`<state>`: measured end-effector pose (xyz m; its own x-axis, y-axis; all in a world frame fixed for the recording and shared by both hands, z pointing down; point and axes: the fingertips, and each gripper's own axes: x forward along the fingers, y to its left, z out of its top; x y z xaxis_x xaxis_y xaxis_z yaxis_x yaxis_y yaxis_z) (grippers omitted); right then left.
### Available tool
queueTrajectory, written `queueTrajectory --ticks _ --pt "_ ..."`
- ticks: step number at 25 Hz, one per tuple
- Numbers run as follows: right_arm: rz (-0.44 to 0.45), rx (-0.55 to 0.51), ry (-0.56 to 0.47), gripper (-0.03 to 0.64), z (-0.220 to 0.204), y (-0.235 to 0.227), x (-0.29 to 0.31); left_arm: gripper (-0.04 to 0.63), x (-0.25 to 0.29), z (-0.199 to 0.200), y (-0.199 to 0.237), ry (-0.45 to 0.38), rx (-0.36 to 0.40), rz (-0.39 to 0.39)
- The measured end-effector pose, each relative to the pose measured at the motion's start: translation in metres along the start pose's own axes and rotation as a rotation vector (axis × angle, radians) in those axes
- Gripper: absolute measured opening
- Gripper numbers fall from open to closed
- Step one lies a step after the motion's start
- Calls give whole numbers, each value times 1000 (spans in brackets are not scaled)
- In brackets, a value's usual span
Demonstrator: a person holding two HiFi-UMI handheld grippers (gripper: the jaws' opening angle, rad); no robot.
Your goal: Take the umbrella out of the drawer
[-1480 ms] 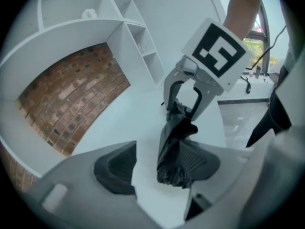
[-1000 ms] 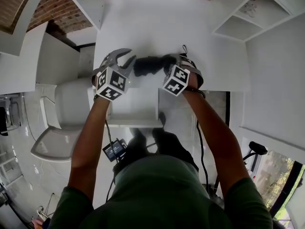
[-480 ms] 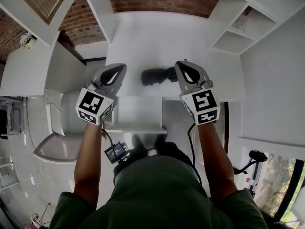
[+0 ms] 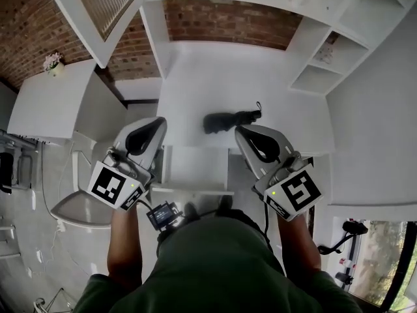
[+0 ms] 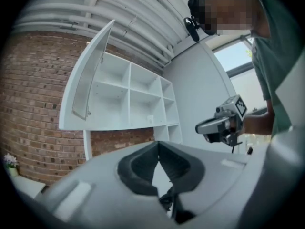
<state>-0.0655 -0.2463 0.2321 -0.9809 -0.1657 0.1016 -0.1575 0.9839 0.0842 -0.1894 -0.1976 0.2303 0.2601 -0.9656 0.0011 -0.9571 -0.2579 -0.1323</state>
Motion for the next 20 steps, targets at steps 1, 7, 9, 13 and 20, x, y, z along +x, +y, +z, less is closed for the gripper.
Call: queueTrajectory --ticks 1,7,9,13,20 --pt "6 -5 0 3 4 7 -3 2 -7 4 -3 -5 2 1" --pt "6 -34 0 3 19 33 -15 2 -43 15 -16 -22 14 -1" --pt "-1 -38 5 3 20 37 -18 2 -52 18 -17 -27 18 0" --pt "-12 -34 12 3 21 43 -21 2 -64 24 -19 -33 30 -2" --pt "-21 -33 20 3 23 52 -26 2 -77 25 -25 -27 31 -9"
